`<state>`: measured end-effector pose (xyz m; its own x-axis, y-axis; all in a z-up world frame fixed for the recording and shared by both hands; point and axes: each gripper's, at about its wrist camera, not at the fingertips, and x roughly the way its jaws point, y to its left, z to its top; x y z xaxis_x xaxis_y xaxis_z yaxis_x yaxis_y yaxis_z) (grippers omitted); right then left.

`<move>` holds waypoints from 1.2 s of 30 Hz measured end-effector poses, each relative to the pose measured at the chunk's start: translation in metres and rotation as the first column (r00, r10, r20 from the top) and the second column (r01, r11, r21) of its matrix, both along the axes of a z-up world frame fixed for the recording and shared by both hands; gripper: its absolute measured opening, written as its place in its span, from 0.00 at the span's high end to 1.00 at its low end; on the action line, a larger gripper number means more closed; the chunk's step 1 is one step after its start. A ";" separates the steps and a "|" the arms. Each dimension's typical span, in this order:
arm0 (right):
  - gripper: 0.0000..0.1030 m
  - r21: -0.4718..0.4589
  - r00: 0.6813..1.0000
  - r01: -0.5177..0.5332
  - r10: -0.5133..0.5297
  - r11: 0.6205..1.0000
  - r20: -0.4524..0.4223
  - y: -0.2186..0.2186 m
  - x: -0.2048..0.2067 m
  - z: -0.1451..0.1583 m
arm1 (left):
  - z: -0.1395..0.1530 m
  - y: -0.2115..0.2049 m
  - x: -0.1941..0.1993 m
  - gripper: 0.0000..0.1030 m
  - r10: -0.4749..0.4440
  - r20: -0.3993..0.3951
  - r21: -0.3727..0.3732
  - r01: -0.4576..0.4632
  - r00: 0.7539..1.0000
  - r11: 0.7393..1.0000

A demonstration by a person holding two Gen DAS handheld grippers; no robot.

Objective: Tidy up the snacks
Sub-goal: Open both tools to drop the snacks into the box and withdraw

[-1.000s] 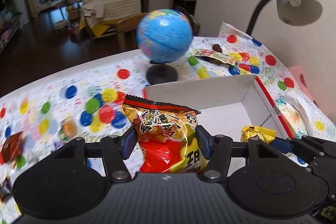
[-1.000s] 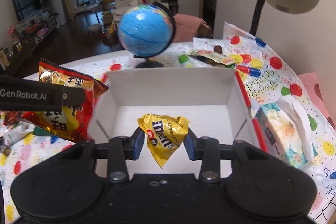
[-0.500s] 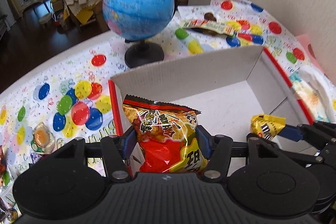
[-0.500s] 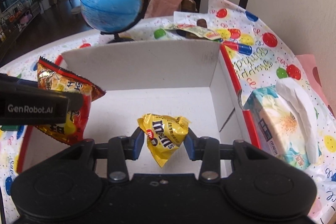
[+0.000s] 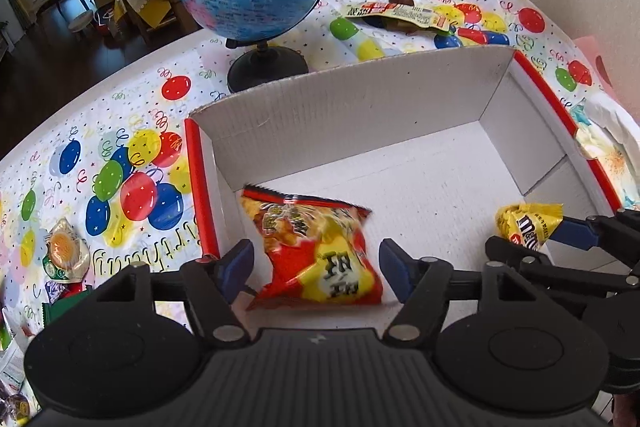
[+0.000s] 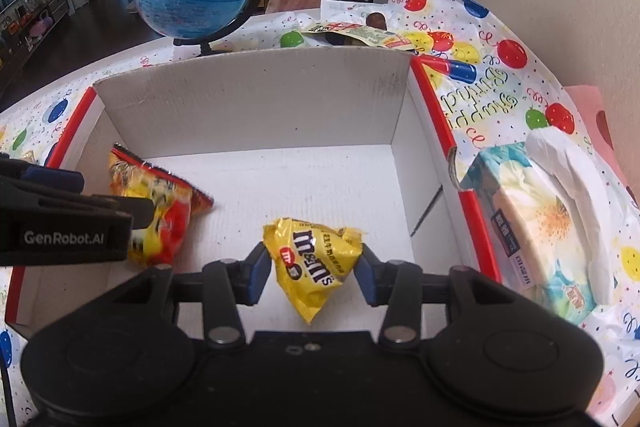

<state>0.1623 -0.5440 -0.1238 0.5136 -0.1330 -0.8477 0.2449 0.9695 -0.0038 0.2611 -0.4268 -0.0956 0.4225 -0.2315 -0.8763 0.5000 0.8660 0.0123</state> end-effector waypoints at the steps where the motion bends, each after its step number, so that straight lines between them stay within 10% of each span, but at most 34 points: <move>1: 0.53 0.003 1.000 0.002 -0.002 1.000 0.002 -0.001 0.000 0.001 | 0.002 0.000 -0.001 0.32 0.000 0.003 -0.004 0.000 1.000 1.000; 4: 0.33 0.008 1.000 0.004 -0.004 1.000 0.019 0.000 -0.004 0.008 | 0.006 0.004 -0.004 0.29 0.003 0.009 -0.016 -0.003 1.000 1.000; 13: 0.21 -0.018 0.996 -0.033 0.034 0.999 0.086 0.019 -0.021 0.038 | 0.035 0.028 -0.023 0.28 0.025 0.056 -0.071 -0.021 0.998 0.997; 36: 0.13 -0.025 0.954 -0.184 0.184 0.983 0.237 0.106 -0.065 0.116 | 0.111 0.143 -0.095 0.28 0.187 0.194 -0.200 -0.148 0.963 0.969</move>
